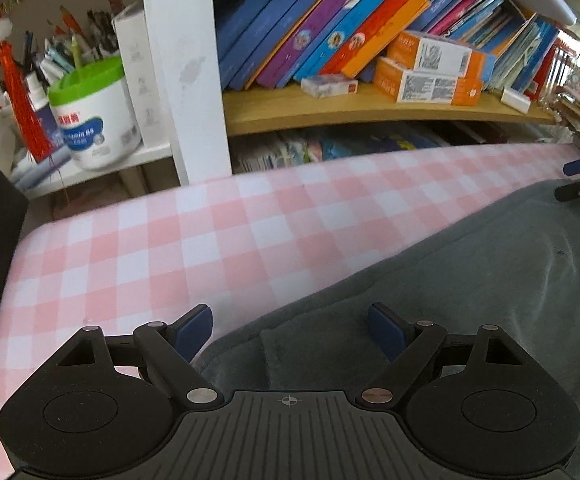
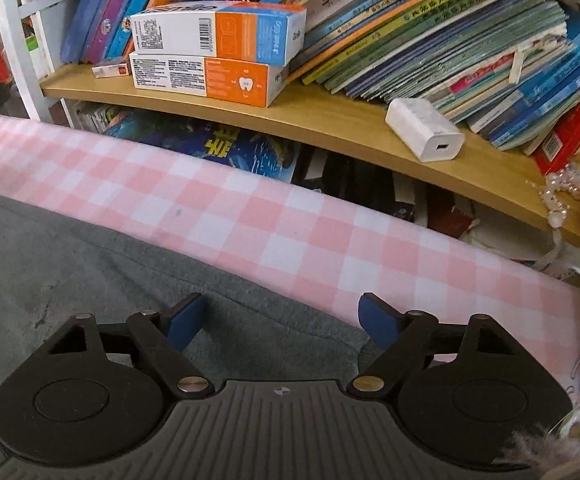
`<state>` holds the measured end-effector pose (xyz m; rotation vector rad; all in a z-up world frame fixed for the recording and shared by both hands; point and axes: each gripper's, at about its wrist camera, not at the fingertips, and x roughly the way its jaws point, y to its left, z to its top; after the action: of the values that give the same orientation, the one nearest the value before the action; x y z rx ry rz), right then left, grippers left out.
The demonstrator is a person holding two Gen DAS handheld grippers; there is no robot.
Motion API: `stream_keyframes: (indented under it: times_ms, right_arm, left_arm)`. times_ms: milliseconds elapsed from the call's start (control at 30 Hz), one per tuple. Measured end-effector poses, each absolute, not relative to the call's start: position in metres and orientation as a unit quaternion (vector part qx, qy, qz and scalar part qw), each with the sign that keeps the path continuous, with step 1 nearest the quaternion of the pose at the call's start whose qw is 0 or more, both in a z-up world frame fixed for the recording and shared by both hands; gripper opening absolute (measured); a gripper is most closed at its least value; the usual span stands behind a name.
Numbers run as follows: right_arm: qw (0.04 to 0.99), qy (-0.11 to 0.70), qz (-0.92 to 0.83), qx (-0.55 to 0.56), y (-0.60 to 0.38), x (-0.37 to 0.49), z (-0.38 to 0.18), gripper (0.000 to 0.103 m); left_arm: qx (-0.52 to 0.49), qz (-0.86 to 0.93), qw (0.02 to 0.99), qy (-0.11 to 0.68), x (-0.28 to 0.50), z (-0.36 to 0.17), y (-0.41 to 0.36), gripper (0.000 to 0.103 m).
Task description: Fold clothes
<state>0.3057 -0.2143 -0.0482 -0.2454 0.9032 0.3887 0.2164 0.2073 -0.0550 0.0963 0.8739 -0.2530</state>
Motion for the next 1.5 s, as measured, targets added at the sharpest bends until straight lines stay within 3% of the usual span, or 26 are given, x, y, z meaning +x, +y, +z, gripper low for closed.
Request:
stream_keyframes:
  times_ms: [600,733,833,867,900,933,1033,1500]
  right_arm:
    - [0.867,0.447,0.206,-0.084,-0.221,0.314,-0.055,0.077]
    - [0.864,0.448,0.212,-0.085,-0.221,0.311,-0.052,0.062]
    - [0.862,0.453,0.214,-0.078,-0.224,0.307,-0.048,0.043]
    - [0.862,0.455,0.213,-0.072,-0.225,0.306,-0.047,0.032]
    - [0.861,0.458,0.212,-0.067,-0.226,0.305,-0.046,0.021]
    - [0.861,0.460,0.209,-0.061,-0.227,0.304,-0.045,0.017]
    - [0.869,0.450,0.193,-0.068,-0.224,0.293,-0.040,0.015]
    - [0.935,0.323,0.138,-0.044,-0.237,0.173,0.036,0.014]
  left_arm:
    - [0.049,-0.145,0.886,0.437,0.224,-0.060,0.209,0.085]
    - [0.058,-0.150,0.881,0.446,0.223,-0.056,0.205,0.069]
    - [0.068,-0.154,0.878,0.449,0.218,-0.051,0.201,0.056]
    - [0.071,-0.155,0.877,0.449,0.217,-0.050,0.200,0.050]
    - [0.074,-0.156,0.876,0.450,0.216,-0.049,0.199,0.037]
    - [0.077,-0.158,0.875,0.451,0.214,-0.047,0.198,0.025]
    - [0.086,-0.162,0.872,0.454,0.210,-0.043,0.195,0.015]
    - [0.076,-0.156,0.935,0.310,0.095,0.038,0.188,0.013]
